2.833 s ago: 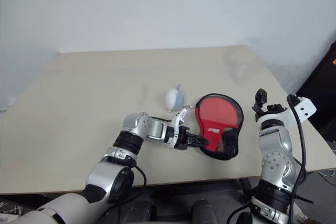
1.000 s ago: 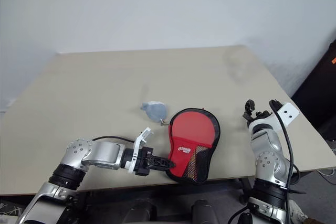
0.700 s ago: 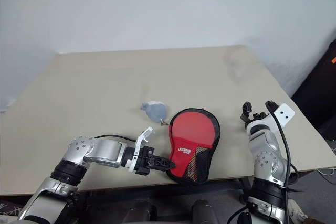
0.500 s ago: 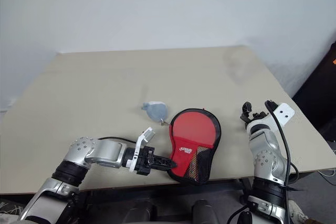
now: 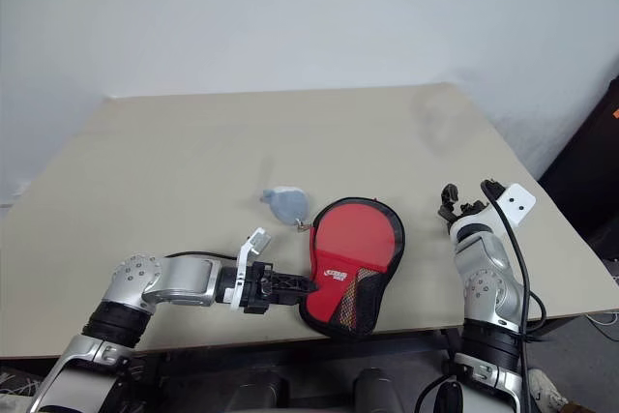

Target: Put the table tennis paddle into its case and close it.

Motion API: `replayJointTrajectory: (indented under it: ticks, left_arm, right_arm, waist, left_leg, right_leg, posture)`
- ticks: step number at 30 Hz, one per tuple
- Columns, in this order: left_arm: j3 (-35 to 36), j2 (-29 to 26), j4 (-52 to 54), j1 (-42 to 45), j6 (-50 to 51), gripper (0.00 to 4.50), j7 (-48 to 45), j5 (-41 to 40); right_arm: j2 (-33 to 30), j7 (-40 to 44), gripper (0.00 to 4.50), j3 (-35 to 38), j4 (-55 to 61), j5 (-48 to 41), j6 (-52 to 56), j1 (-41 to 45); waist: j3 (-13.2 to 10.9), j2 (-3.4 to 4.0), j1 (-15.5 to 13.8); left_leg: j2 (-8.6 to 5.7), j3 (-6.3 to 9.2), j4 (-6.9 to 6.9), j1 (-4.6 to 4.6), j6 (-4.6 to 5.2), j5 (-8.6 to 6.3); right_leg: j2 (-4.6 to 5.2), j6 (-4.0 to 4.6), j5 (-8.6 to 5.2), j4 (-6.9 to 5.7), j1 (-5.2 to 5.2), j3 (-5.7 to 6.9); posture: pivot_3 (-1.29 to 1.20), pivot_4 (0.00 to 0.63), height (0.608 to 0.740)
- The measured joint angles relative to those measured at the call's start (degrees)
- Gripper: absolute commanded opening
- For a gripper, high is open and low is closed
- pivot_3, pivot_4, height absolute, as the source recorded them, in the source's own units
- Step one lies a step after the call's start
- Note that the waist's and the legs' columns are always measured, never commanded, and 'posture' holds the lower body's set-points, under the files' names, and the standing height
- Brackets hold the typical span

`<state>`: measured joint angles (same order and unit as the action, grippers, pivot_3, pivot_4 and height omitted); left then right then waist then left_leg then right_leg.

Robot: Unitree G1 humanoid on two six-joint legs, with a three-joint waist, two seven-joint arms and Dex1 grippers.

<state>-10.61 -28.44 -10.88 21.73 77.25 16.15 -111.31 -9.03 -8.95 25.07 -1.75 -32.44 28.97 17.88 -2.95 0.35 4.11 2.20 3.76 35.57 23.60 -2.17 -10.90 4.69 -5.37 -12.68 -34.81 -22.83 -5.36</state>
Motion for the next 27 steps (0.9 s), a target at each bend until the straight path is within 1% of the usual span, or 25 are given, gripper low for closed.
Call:
replayJointTrajectory:
  ticks: [2,3,7,8,11,13,14,16,17,18,19,21,22,24,27]
  left_arm:
    - [-0.40,-0.62,0.04,0.88,-0.26,2.71,0.42,0.00]
    - [-0.54,-0.95,0.16,1.16,-0.31,2.98,0.41,0.00]
    - [-0.82,-1.34,0.39,1.38,-1.05,4.31,0.29,-0.06]
    - [-0.81,-1.36,0.56,1.39,-1.06,4.48,-0.04,-0.24]
    - [-0.78,-2.24,1.13,1.83,-0.89,4.48,-1.88,0.91]
    - [-0.64,-3.61,1.24,3.52,-0.20,4.48,-5.51,5.58]
    - [-0.58,-4.70,2.34,4.46,-0.39,4.48,-8.65,9.73]
    - [-2.71,-8.11,7.59,6.11,-3.24,4.48,-16.06,21.37]
    - [-4.58,-9.68,10.69,6.72,-6.71,4.48,-20.76,28.57]
    - [-6.53,-10.04,13.22,7.71,-10.97,4.48,-25.59,36.34]
    - [-6.99,-9.33,13.86,8.41,-13.33,4.48,-28.34,40.03]
    - [-7.95,-6.16,13.82,10.60,-18.00,4.48,-33.18,47.05]
    - [-8.35,-5.16,13.82,11.44,-19.59,4.48,-34.72,49.04]
    - [-10.82,-2.90,13.64,13.99,-25.02,4.48,-39.73,57.39]
    - [-13.63,1.84,12.32,16.77,-30.61,4.48,-44.58,65.83]
  right_arm:
    - [0.04,0.08,4.50,-0.02,0.00,0.10,-0.07,0.10]
    - [0.09,0.12,4.50,-0.05,0.00,0.20,-0.07,0.13]
    - [0.23,0.41,4.50,-0.39,0.00,0.54,-0.07,0.12]
    - [0.23,0.41,4.50,-0.39,0.00,0.55,-0.07,0.13]
    - [0.22,0.45,4.50,-0.31,0.01,0.54,-0.06,0.12]
    - [0.12,0.91,4.50,-0.05,0.09,0.43,-0.06,0.11]
    - [0.10,1.48,4.50,-0.07,0.15,0.33,-0.03,0.11]
    - [-0.40,2.70,4.50,-0.13,0.35,-0.08,0.14,0.11]
    - [-0.95,3.37,4.50,-0.12,0.53,-0.32,0.36,0.11]
    - [-1.74,4.47,4.50,-0.12,0.79,-0.72,0.67,0.13]
    - [-2.09,5.25,4.50,-0.22,1.02,-0.85,0.85,0.36]
    - [-2.94,6.83,4.50,-1.00,1.37,-1.24,1.44,1.25]
    - [-3.12,7.37,4.50,-1.31,1.39,-1.29,1.69,1.92]
    - [-4.01,8.02,4.50,-1.58,1.06,-1.19,1.85,3.23]
    - [-4.68,8.47,4.50,-1.70,-0.61,-0.67,1.83,5.92]
  waist:
    - [0.00,0.00,0.00]
    - [0.00,0.00,0.00]
    - [0.00,0.00,0.01]
    - [0.00,0.00,0.01]
    - [0.00,0.00,0.02]
    - [-0.01,-0.01,0.02]
    - [-0.01,-0.01,0.03]
    - [-0.01,0.00,0.09]
    - [-0.01,0.00,0.07]
    - [-0.02,0.03,-0.04]
    - [-0.02,0.03,-0.04]
    - [-0.03,0.02,0.00]
    - [-0.03,0.01,0.01]
    - [-0.04,0.02,0.05]
    - [-0.04,0.03,0.02]
  left_leg:
    - [0.00,0.01,-0.01,0.00,0.00,0.00]
    - [0.00,0.00,-0.02,0.00,0.00,0.00]
    - [0.00,-0.02,-0.02,0.01,0.00,0.00]
    - [0.00,-0.02,-0.03,0.01,0.00,0.00]
    - [0.00,-0.01,-0.03,0.01,-0.01,0.00]
    - [-0.02,-0.01,-0.04,0.03,-0.01,0.00]
    - [-0.04,-0.02,-0.05,0.03,-0.02,0.00]
    - [-0.08,-0.05,-0.19,0.04,-0.10,0.04]
    - [-0.16,-0.09,-0.33,0.02,-0.14,0.08]
    - [-0.20,-0.10,-0.39,0.03,-0.15,0.10]
    - [-0.21,-0.10,-0.40,0.03,-0.14,0.10]
    - [-0.21,-0.10,-0.40,0.10,-0.12,0.12]
    - [-0.20,-0.09,-0.41,0.11,-0.10,0.13]
    - [-0.20,-0.09,-0.45,0.12,0.12,0.26]
    - [-0.20,-0.10,-0.44,0.12,0.18,0.30]
  right_leg:
    - [0.00,0.00,0.00,-0.01,-0.02,0.00]
    - [0.00,0.00,0.00,-0.01,-0.02,0.00]
    - [0.00,0.00,0.00,0.01,-0.03,-0.02]
    - [0.00,0.00,0.00,0.01,-0.03,-0.02]
    - [0.00,0.00,0.00,0.00,-0.08,-0.02]
    - [0.00,0.00,0.00,0.01,-0.13,-0.02]
    - [0.00,0.00,0.00,0.01,-0.13,-0.02]
    - [0.03,0.01,0.01,0.07,-0.14,-0.09]
    - [0.14,0.02,0.01,0.07,-0.15,-0.10]
    - [0.18,0.01,0.01,0.10,-0.10,-0.11]
    - [0.18,0.01,0.00,0.10,-0.10,-0.12]
    - [0.18,0.00,0.00,0.10,-0.11,-0.12]
    - [0.18,0.00,0.00,0.09,-0.13,-0.12]
    - [0.15,-0.01,0.00,0.07,-0.18,-0.15]
    - [0.15,-0.02,-0.01,0.08,-0.16,-0.16]
  posture:
    - [0.00,0.000,0.740]
    - [0.00,0.000,0.740]
    - [0.00,0.000,0.740]
    - [0.00,0.000,0.740]
    - [0.00,0.000,0.740]
    - [0.00,0.000,0.740]
    - [0.00,0.000,0.740]
    - [0.00,0.000,0.740]
    - [0.00,0.000,0.740]
    - [0.00,0.000,0.740]
    - [0.00,0.000,0.740]
    - [0.00,0.000,0.740]
    - [0.00,0.000,0.740]
    - [0.00,0.000,0.740]
    - [0.00,0.000,0.740]
